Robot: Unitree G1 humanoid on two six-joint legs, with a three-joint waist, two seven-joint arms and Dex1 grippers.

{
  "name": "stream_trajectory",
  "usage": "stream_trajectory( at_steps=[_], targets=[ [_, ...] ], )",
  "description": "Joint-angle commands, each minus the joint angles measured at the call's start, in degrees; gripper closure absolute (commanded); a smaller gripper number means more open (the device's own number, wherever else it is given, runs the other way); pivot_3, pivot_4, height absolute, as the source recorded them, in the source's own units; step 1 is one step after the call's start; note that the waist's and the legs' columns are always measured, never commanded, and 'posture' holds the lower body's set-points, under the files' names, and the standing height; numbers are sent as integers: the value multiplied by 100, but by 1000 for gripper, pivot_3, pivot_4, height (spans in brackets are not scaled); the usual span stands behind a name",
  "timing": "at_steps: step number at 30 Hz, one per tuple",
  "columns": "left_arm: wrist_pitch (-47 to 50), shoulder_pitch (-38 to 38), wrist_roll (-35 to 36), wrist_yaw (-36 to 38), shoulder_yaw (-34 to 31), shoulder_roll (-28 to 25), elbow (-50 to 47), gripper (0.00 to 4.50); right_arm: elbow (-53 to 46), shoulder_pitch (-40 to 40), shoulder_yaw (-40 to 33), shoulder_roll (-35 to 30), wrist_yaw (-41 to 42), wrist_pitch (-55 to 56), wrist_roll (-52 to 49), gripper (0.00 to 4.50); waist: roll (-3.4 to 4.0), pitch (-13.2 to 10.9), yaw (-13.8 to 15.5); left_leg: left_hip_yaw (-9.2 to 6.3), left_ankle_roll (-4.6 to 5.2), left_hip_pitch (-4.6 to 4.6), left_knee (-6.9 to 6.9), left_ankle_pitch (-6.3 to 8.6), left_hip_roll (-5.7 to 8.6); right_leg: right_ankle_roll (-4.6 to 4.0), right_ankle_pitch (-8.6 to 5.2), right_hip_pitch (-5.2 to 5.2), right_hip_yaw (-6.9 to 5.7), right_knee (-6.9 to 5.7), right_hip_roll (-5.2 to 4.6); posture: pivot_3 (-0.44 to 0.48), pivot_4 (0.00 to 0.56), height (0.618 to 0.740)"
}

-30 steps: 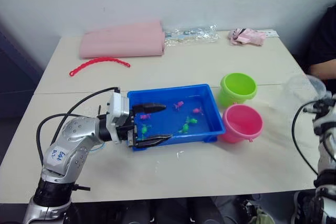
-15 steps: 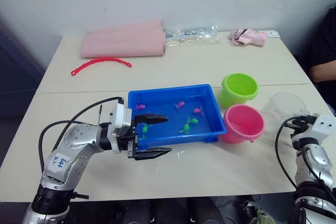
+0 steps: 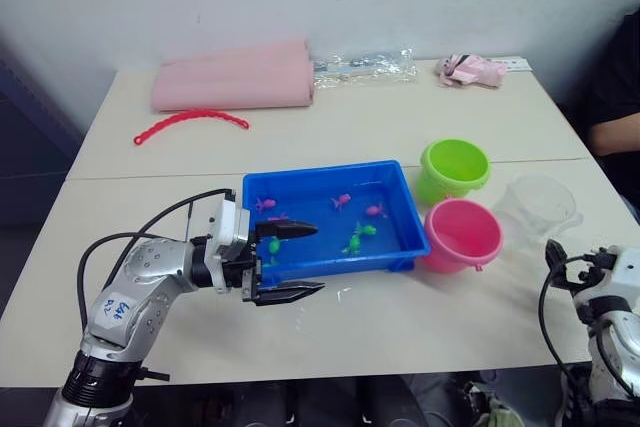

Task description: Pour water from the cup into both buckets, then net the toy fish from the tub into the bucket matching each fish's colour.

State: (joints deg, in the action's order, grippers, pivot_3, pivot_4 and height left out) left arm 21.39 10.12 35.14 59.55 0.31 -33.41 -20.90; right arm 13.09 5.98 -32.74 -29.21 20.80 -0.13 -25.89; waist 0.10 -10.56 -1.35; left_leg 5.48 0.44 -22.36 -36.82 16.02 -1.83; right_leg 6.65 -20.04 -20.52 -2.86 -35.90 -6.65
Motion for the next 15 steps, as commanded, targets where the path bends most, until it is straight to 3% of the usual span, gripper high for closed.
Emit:
stream_trajectory(
  at_steps=[1, 8, 11, 15],
  targets=[
    [-257, -233, -38, -102, -296, 0, 14, 0, -1425, 806, -516, 33, 652, -425, -992, 66, 0, 0, 3, 0, 1, -1, 6, 1, -1, -1, 0, -1, -1, 4, -2, 0, 150, 740],
    [-130, -706, 144, -451, -925, -151, -25, 0, -3186, 1805, -1009, -564, 1379, -998, -1554, 66, -2, -1, -45, 15, 41, 16, 18, 31, -7, 2, 3, 2, 12, 3, -14, 0, 150, 740],
    [-241, -896, 174, -821, -1539, -87, 166, 0, -3639, 1642, -920, -1220, 1381, -1122, -1075, 66, -18, 3, -22, 5, 37, 14, 22, 30, -9, -1, 3, 2, 5, 7, -13, 0, 150, 740],
    [-391, -1238, 184, -1195, -2360, -49, 388, 0, -3945, 958, -481, -1731, 1456, -1531, -1289, 66, -30, 2, -42, 9, 35, 14, 25, 31, -10, -4, 2, -4, 3, 10, -24, 0, 150, 740]
  ],
)
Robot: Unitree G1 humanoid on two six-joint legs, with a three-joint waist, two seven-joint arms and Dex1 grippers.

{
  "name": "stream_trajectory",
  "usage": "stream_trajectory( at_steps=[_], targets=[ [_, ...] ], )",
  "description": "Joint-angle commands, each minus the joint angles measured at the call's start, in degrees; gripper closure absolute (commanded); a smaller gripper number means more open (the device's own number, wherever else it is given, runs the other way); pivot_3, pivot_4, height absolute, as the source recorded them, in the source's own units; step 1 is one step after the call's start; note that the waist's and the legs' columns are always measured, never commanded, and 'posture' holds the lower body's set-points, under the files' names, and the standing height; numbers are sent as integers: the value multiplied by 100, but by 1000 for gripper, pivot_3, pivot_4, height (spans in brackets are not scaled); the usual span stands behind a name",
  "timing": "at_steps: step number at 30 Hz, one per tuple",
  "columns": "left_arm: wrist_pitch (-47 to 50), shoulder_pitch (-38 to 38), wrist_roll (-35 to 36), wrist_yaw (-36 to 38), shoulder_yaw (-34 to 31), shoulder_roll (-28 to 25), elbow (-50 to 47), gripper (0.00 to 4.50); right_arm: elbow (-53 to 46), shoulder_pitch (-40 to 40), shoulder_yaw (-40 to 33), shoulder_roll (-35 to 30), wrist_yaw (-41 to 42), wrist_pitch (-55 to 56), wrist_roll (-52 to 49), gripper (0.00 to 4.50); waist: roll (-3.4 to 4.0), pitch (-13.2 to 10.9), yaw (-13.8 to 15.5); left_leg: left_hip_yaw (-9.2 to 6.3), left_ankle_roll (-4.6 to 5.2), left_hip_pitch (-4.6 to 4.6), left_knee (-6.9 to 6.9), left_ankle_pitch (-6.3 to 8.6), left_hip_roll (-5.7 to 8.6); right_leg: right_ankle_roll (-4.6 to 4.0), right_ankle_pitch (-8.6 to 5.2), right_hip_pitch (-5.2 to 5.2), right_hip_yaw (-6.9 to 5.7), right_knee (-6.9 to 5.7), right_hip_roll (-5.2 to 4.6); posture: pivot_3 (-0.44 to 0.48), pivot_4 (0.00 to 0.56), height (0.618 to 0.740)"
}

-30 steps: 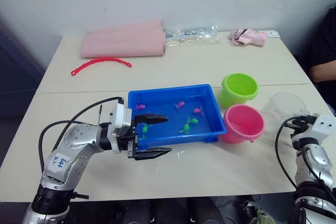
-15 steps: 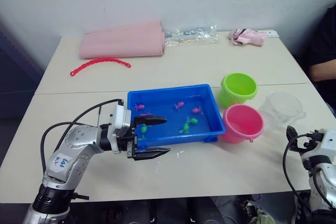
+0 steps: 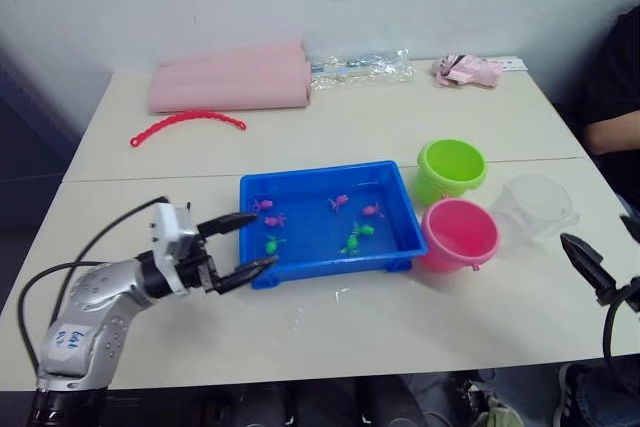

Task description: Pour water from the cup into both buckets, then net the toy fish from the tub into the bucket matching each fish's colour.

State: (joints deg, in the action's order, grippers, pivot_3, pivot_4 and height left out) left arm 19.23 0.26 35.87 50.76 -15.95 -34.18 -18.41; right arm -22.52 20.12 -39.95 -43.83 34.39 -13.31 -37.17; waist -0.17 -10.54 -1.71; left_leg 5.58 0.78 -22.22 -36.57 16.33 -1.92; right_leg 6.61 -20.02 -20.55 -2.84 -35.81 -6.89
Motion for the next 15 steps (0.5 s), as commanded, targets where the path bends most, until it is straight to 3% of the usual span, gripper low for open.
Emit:
stream_trajectory(
  at_steps=[1, 4, 7, 15],
  targets=[
    [-191, -307, 112, -378, -844, 40, 155, 0, -410, -585, 304, -298, 113, -271, -167, 66, -6, -2, 0, 1, -1, 0, 1, 1, -2, -1, -1, -1, -1, 0, 2, 0, 150, 740],
    [25, -693, 285, -705, -1372, 119, 184, 0, -454, -1065, 742, -317, 281, -446, -277, 66, -15, -4, 42, -8, -5, -9, 2, 1, -2, -4, -2, -1, -11, 8, 6, 0, 150, 740],
    [80, -1139, 364, -1000, -1825, 259, 128, 0, -475, -1423, 1133, -242, 415, -599, -386, 66, -18, -8, 19, -110, 16, -23, 28, -23, 57, 3, -1, 71, -180, 36, -62, 0, 150, 740],
    [-183, -2654, 27, -1913, -2973, 956, 464, 0, -265, -1840, 2228, -26, 1179, 182, 396, 66, -63, -27, 71, -108, 17, -20, 10, -1, 45, 8, 0, 82, -154, 80, -66, 0, 150, 740]
  ],
)
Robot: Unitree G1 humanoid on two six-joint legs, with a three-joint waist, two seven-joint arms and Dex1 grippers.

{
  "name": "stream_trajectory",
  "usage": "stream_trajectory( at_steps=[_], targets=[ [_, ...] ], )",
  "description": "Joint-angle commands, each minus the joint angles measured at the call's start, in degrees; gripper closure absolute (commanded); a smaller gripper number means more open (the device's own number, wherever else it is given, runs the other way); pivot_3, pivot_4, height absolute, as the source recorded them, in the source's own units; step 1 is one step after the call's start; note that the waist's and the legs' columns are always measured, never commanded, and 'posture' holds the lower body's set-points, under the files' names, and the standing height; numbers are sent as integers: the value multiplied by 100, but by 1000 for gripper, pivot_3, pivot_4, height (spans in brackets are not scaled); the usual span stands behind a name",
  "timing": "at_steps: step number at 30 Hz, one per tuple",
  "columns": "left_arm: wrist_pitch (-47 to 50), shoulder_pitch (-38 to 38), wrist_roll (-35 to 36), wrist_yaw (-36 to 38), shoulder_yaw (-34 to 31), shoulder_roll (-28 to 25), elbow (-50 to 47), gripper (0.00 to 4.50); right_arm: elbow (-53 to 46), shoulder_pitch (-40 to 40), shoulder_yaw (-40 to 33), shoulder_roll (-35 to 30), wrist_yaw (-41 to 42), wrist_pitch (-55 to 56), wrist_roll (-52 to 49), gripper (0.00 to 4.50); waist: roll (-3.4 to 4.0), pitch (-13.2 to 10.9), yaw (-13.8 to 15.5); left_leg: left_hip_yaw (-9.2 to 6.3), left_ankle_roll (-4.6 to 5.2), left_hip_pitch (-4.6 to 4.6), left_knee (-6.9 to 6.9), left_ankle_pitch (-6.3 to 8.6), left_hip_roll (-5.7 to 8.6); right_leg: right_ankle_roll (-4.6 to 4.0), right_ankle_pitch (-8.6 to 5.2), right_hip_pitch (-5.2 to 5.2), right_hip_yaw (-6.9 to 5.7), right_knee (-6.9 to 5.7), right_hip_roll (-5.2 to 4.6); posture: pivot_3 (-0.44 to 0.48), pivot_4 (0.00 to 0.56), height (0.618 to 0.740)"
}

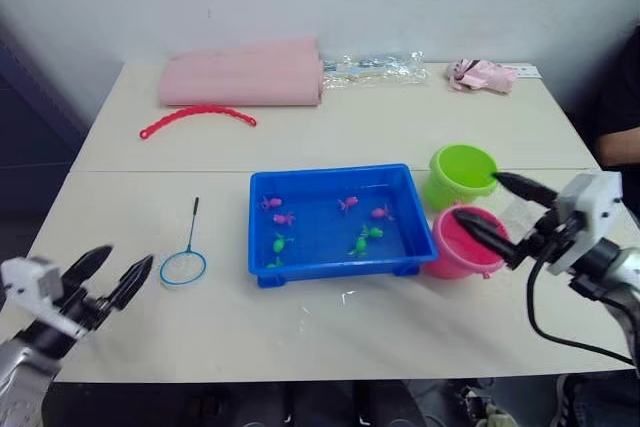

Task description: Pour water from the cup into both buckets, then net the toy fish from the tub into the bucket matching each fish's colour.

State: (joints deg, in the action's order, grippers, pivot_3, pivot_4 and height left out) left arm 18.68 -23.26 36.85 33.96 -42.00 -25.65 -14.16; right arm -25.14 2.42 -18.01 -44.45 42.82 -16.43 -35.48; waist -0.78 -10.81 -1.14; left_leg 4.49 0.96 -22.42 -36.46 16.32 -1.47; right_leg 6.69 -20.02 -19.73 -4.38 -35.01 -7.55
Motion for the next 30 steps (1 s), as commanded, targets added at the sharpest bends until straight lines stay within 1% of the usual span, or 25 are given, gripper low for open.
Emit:
stream_trajectory(
  at_steps=[1, 2, 4, 5, 7, 9, 11, 15, 17, 18, 20, 21, 23, 27, 30],
  targets=[
    [-115, -456, -143, -319, -393, 164, 50, 0, 49, -46, 56, 102, 474, 713, 288, 66, -3, -2, 31, 0, -2, 0, 0, 1, 0, 0, 0, 0, 1, 0, 0, 0, 150, 740],
    [-103, -559, -187, -389, -401, 197, 55, 0, 92, -30, 68, 154, 574, 871, 332, 66, -4, -3, 50, 0, -4, 1, 0, 3, -1, -1, 0, 0, 1, 1, 0, 0, 150, 740],
    [-85, -697, -207, -506, -393, 283, -40, 0, 115, 226, 125, 192, 1168, 1406, 379, 66, -8, -2, 116, 0, -12, 1, 1, 8, -3, -2, -1, -1, 1, 5, 1, 0, 150, 740],
    [-88, -724, -196, -534, -385, 300, -70, 0, 130, 294, 140, 201, 1342, 1557, 394, 66, -11, -3, 136, 0, -36, 1, 1, 23, -3, -4, -2, 0, 1, 8, 1, 0, 150, 740],
    [133, -639, -382, -923, -231, 235, -243, 0, 101, 511, 150, 201, 1723, 1713, 276, 66, -13, -3, 205, -3, -38, 0, 1, 25, -5, -5, -2, 1, -1, 12, 1, 0, 150, 740],
    [557, -446, -514, -1377, -45, 122, -449, 0, 74, 623, 126, 243, 1861, 1742, 165, 66, -13, -3, 234, -3, -38, 1, 1, 25, -7, -7, -2, 1, 1, 12, 2, 0, 150, 740],
    [1193, -128, -224, -1518, 211, -78, -756, 0, 31, 634, 101, 312, 1829, 1751, 135, 66, -13, -3, 255, -3, -38, 3, 1, 24, -8, -9, 0, 2, 3, 10, 1, 0, 150, 740],
    [2371, 1017, -201, -2114, 821, -558, -1054, 0, -266, 675, 230, 288, 1851, 1616, 48, 66, -13, -3, 253, -8, -44, 4, 1, 18, -11, -15, 5, 2, 1, 4, 2, 0, 150, 740],
    [2932, 1679, -305, -2373, 1155, -749, -878, 0, -328, 676, 265, 286, 1828, 1589, 67, 66, -12, -2, 237, -7, -50, 4, 2, 16, -13, -16, 5, 2, 0, 3, 7, 0, 150, 740],
    [3172, 2073, -410, -2528, 1364, -792, -687, 0, -351, 671, 279, 283, 1826, 1587, 81, 66, -12, -2, 228, -6, -65, 6, 2, 5, -11, -16, 4, 2, 0, 0, 9, 0, 150, 740],
    [3498, 2744, -634, -2745, 1740, -823, -262, 0, -387, 646, 290, 285, 1796, 1588, 104, 66, -12, -2, 210, 0, -55, 5, 6, -19, -12, -16, 4, 0, -2, 1, 18, 0, 150, 740],
    [3602, 3020, -745, -2814, 1903, -829, -50, 0, -401, 629, 293, 290, 1772, 1589, 116, 66, -12, -2, 215, 2, -56, 8, 9, -21, -12, -16, 4, 1, -6, 0, 20, 0, 150, 740],
    [3854, 3555, -894, -2695, 2345, -881, 471, 0, -412, 566, 306, 311, 1698, 1595, 161, 66, -15, -2, 204, 16, -58, 9, 10, -23, -14, -14, 4, -11, -21, -9, 30, 0, 150, 740],
    [3950, 4228, -1268, -2550, 2951, -893, 1276, 0, -401, 388, 295, 306, 1547, 1635, 302, 66, -22, -4, 228, 50, -57, 6, 8, -26, -16, -11, 5, -40, -2, -54, 67, 0, 150, 740],
    [3868, 4465, -1485, -2408, 3206, -925, 1666, 0, -391, 328, 209, 255, 1488, 1604, 306, 66, -35, -6, 230, 71, -59, 1, 5, -27, -25, -11, 5, -64, 22, -66, 76, 0, 150, 740]
  ],
)
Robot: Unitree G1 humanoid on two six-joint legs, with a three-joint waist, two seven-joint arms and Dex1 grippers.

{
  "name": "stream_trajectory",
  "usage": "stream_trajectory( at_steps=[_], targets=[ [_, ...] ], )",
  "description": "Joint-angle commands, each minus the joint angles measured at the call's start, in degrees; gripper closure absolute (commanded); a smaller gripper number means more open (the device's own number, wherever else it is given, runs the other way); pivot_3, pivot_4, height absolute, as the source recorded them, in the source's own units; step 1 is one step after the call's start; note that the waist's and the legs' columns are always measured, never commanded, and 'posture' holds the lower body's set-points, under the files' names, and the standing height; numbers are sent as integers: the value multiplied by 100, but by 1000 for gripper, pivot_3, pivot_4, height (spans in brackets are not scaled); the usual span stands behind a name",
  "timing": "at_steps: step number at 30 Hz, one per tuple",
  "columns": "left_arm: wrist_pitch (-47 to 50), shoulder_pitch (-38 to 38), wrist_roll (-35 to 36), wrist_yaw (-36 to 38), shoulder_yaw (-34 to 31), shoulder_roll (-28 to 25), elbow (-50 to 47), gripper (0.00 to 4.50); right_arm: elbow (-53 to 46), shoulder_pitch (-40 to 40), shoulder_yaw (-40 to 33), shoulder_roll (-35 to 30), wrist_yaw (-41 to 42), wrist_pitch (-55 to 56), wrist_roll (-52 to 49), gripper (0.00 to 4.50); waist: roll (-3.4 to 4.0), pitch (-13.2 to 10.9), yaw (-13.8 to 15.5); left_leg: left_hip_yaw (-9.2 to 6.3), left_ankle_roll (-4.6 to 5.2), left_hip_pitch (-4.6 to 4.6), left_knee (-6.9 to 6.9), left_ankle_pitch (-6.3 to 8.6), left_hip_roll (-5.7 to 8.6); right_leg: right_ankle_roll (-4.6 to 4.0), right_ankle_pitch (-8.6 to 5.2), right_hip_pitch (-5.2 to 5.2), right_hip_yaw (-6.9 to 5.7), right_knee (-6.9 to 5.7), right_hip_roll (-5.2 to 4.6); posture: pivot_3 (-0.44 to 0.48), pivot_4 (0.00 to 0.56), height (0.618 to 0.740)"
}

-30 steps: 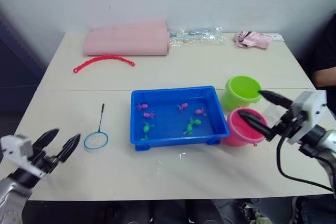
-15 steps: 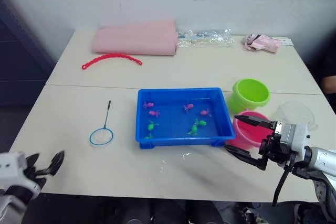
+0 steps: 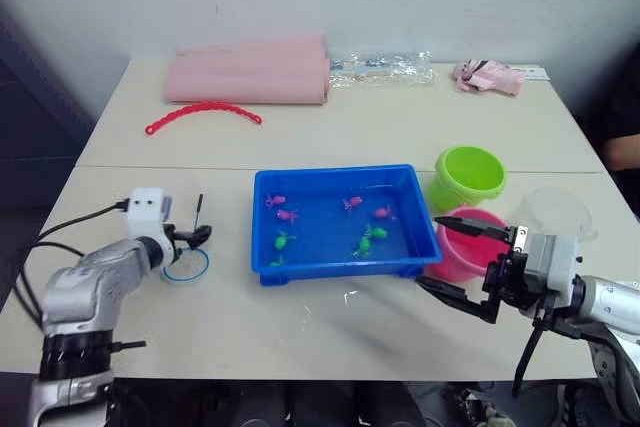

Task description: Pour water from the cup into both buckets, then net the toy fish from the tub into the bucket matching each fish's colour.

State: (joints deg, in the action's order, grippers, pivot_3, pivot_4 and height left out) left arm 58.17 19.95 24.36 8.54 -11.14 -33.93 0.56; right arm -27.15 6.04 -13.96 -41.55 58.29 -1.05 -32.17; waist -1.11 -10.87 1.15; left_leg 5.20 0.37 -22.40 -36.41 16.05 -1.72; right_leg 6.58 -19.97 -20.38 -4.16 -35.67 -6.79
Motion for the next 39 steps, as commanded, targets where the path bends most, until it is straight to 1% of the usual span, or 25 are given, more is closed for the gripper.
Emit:
stream_trajectory(
  at_steps=[1, 3, 4, 5, 6, 8, 9, 10, 12, 14, 18, 20, 21, 23, 24, 26, 28, 29, 31, 32, 33, 35, 39],
  targets=[
    [-112, 188, -298, 212, 199, -104, 370, 0, -191, -19, -227, -53, -60, 55, -26, 66, -2, 0, 5, 3, -3, 0, 0, -2, -3, 0, 0, -3, 2, 0, 2, 0, 150, 740],
    [-192, 218, -410, 334, 308, -67, 657, 0, -226, 88, -273, -72, -37, 56, -27, 66, -1, 1, 17, 8, -9, 2, 0, -5, -4, -1, -1, -10, 9, 3, 4, 0, 150, 740],
    [-228, 215, -468, 344, 325, -34, 785, 552, -260, 137, -289, -77, -42, 40, -38, 0, -1, 1, 17, 10, -11, 3, 1, -8, -4, -1, -1, -12, 12, 3, 4, 0, 150, 740],
    [-215, 205, -496, 389, 343, -22, 870, 758, -289, 151, -294, -83, -58, 17, -53, 0, -1, 1, 18, 11, -12, 6, 0, -9, -4, -2, -1, -12, 15, 1, 4, 0, 150, 740],
    [-177, 196, -504, 444, 353, -12, 927, 1113, -306, 146, -299, -89, -76, -5, -65, 0, 0, 2, 18, 12, -12, 8, 1, -11, -5, -3, -1, -12, 17, -1, 3, 0, 150, 740],
    [-151, 150, -537, 541, 357, 17, 1004, 2011, -316, 122, -316, -93, -115, -41, -79, 0, 2, 3, 15, 16, -11, 15, -1, -13, -3, -2, -1, -11, 26, -12, -1, 0, 150, 740],
    [-95, 122, -528, 574, 333, 46, 1015, 2528, -316, 124, -326, -101, -115, -50, -78, 0, 2, 4, 13, 19, -10, 19, -1, -14, -2, -2, -1, -11, 31, -16, -3, 0, 150, 740],
    [-56, 106, -530, 599, 311, 68, 1022, 2865, -317, 127, -333, -107, -113, -56, -77, 0, 5, 6, 13, 21, -10, 21, -1, -14, -3, -2, -1, -11, 34, -18, -3, 0, 150, 740],
    [12, 65, -528, 657, 287, 95, 1014, 3797, -297, 113, -339, -130, -97, -60, -61, 0, 9, 9, 14, 22, -10, 23, -1, -13, -2, -2, -1, -11, 38, -19, -10, 0, 150, 740],
    [16, 30, -512, 717, 223, 119, 968, 4494, -258, 87, -349, -140, -100, -56, -52, 0, 12, 10, 21, 22, -10, 23, 2, -13, 1, -3, -1, -12, 34, -19, -41, 0, 150, 740],
    [-237, -47, -453, 888, -51, 89, 760, 4494, -186, 55, -339, -151, -65, -41, -31, 0, 12, 10, 17, 25, -4, 22, 1, -11, 9, -2, -1, -11, 31, -17, -53, 0, 150, 740],
    [-786, -109, -267, 1309, -304, 63, 538, 4494, -158, -44, -301, -164, -77, -68, -28, 0, 11, 10, 15, 26, -3, 21, 1, -10, 9, -2, -1, -12, 31, -17, -54, 0, 150, 740],
    [-1066, -176, -230, 1566, -427, -88, 444, 4494, -182, -139, -284, -184, -115, -172, -95, 0, 10, 9, 12, 28, -3, 19, 1, -11, 9, -2, -1, -15, 31, -17, -54, 0, 150, 740],
    [-1792, -304, -171, 2189, -603, -369, 308, 4494, -284, -302, -241, -243, -181, -431, -256, 0, -5, 1, -5, 28, -4, 15, 0, -11, 5, -2, -1, -22, 31, -19, -51, 0, 150, 740],
    [-2183, -350, -51, 2629, -729, -530, 171, 4494, -388, -417, -189, -303, -229, -680, -412, 0, -12, -3, -15, 28, -7, 12, 0, -13, 2, -2, -1, -27, 31, -21, -50, 0, 150, 740],
    [-2700, -424, 165, 3283, -870, -716, -2, 4494, -525, -584, -108, -387, -276, -1002, -591, 0, -21, -8, -42, 26, -11, 4, 2, -15, -4, -5, -1, -35, 30, -22, -47, 0, 150, 740],
    [-2862, -535, 725, 4605, -884, -1138, -473, 4494, -644, -928, 115, -471, -291, -1314, -720, 0, -20, -8, -54, 22, -12, 1, 5, -15, -2, -7, -2, -36, 27, -18, -52, 0, 150, 740],
    [-2924, -567, 905, 5072, -863, -1305, -634, 4494, -679, -1071, 210, -499, -285, -1446, -763, 0, -20, -8, -64, 23, -12, 0, 10, -14, -1, -8, -2, -36, 28, -13, -54, 0, 150, 740],
    [-3508, -299, 448, 5862, -248, -1861, -658, 4494, -694, -1610, 678, -567, -268, -1910, -794, 0, -20, -8, -119, 26, -10, -1, 15, -14, 5, -8, -2, -35, 28, -6, -61, 0, 150, 740],
    [-3654, -152, 301, 6108, 0, -2014, -642, 4494, -692, -1790, 827, -583, -273, -2094, -838, 0, -19, -8, -119, 24, -8, 1, 13, -13, 6, -8, -2, -31, 27, -5, -63, 0, 150, 740],
    [-3612, 101, 300, 6319, 263, -2102, -719, 4494, -655, -2047, 1021, -564, -301, -2280, -828, 0, -19, -8, -115, 23, -5, 1, 15, -15, 8, -8, -2, -32, 24, -5, -63, 0, 150, 740],
    [-3480, 549, 414, 6613, 632, -2114, -868, 4494, -568, -2478, 1342, -520, -286, -2536, -755, 0, -18, -9, -112, 21, -3, -1, 15, -16, 9, -8, -2, -32, 20, -6, -63, 0, 150, 740],
    [-3737, 1282, 63, 7133, 1484, -2039, -1069, 4494, -318, -3168, 1830, -294, -335, -2874, -594, 0, -18, -9, -126, 23, 6, -30, 5, -15, 9, -7, -2, -54, 18, -9, -58, 0, 150, 740]
  ],
)
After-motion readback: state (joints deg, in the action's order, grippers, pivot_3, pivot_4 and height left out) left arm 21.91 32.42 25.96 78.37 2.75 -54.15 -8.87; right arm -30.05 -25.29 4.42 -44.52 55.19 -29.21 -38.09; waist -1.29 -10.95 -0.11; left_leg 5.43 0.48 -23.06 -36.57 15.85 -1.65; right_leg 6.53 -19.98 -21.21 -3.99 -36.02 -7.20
